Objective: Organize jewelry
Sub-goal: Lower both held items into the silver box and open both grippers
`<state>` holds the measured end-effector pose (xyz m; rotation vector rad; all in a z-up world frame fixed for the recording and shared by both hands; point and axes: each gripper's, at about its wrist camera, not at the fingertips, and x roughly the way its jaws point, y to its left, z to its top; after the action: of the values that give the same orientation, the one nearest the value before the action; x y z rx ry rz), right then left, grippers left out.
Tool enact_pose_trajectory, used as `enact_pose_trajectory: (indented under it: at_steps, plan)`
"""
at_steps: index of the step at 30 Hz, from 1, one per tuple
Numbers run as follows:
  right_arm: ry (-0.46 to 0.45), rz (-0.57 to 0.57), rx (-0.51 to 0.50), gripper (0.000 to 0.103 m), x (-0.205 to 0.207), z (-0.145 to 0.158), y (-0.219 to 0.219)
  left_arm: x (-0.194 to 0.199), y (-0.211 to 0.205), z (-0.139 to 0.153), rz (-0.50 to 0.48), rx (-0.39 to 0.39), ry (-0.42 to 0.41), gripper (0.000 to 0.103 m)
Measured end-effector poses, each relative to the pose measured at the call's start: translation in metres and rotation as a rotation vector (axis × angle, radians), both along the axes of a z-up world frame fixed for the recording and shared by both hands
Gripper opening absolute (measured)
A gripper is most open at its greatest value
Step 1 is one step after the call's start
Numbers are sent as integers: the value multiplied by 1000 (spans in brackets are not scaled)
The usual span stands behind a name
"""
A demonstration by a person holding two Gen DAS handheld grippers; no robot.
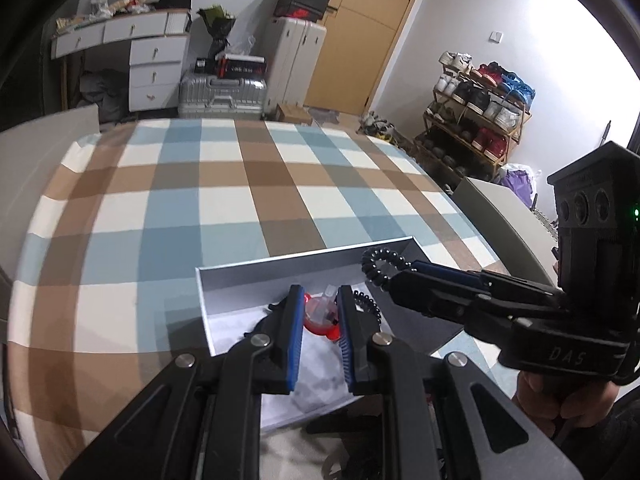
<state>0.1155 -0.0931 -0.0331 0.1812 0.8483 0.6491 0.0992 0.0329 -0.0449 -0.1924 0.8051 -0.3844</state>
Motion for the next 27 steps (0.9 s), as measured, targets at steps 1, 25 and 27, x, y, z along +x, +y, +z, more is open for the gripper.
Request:
enact_pose_trajectory:
  at_steps: [1,25,27]
  plan:
    - [0,2,-17,41,1,-2,1,1,-1,-1,-5,-4,5,12]
    - [-159,-164,57,80,-43,32,-56,-26,13,23,53,-27,-83,67]
    - [-187,-193,57,85,-56,39,-67,-32,16,24,85,-24,-92,77]
